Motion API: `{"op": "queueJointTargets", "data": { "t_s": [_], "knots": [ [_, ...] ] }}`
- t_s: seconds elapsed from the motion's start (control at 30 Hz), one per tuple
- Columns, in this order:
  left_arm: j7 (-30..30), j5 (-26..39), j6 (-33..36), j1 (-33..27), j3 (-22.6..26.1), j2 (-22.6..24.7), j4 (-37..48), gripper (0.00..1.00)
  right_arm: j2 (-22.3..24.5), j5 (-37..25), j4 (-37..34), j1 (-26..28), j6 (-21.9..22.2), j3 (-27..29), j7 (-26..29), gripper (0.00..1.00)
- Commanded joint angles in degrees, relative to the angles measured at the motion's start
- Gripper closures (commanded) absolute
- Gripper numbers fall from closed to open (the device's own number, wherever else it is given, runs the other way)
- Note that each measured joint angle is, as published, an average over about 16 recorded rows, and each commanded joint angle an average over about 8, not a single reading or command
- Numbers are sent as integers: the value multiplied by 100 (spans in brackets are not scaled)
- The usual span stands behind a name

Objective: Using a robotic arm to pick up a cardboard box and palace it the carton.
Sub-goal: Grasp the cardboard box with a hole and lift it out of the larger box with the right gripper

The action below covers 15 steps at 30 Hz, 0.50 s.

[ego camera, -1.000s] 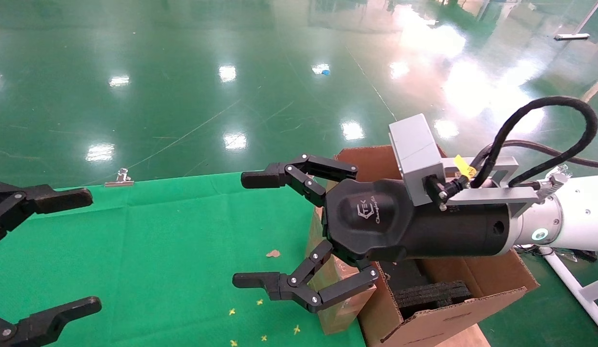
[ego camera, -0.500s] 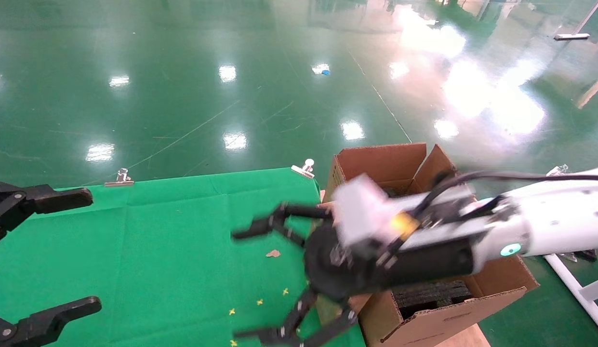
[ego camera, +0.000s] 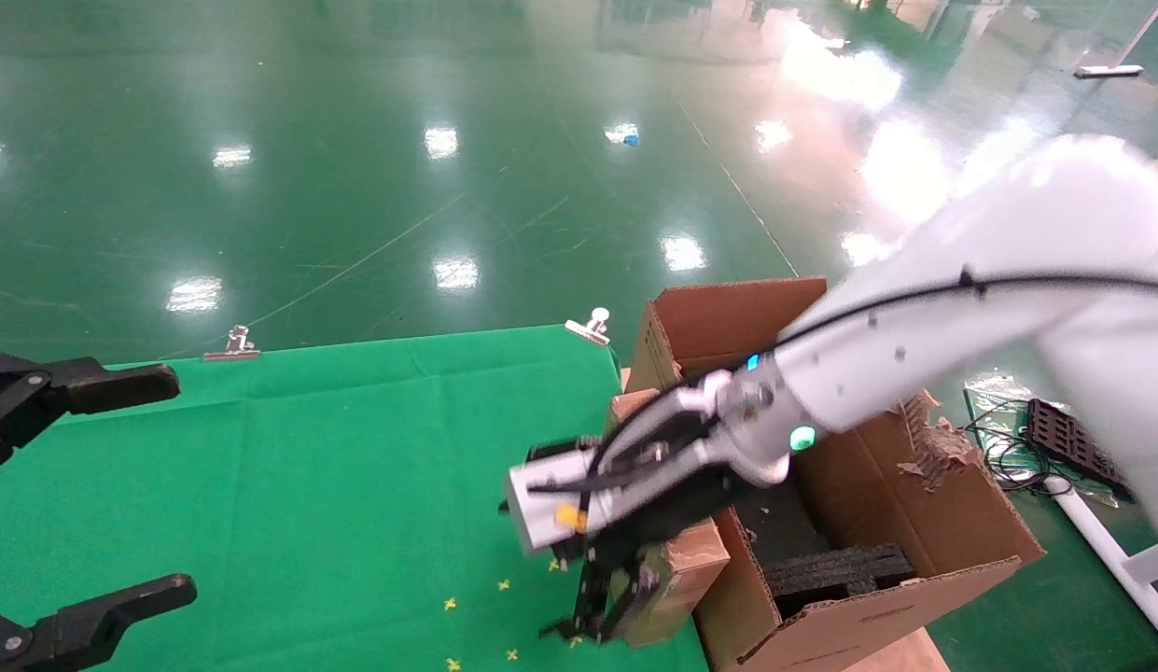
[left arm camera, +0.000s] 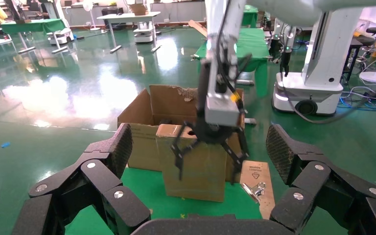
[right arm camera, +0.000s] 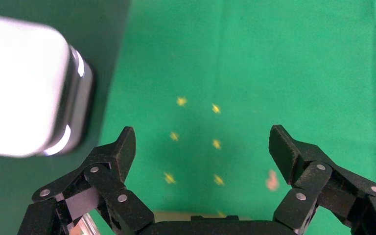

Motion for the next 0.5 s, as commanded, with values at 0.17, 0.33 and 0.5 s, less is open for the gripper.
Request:
{"op": "queueJointTargets", "data": {
  "t_s": [0.17,0.33,0.5],
  "knots": [
    [1,-2,-1,-1,3,-1,0,0,-3,-167,-19,1148,-50,-903,373,0],
    [2,-3,-2,-1,5,-2,0,0,29,-369,-26,2016,-61,-1840,741,0],
    [4,-5,-3,-2,7,-3,0,0,-163,-820,-14,2692,-42,-2925,1209,0]
  ]
}}
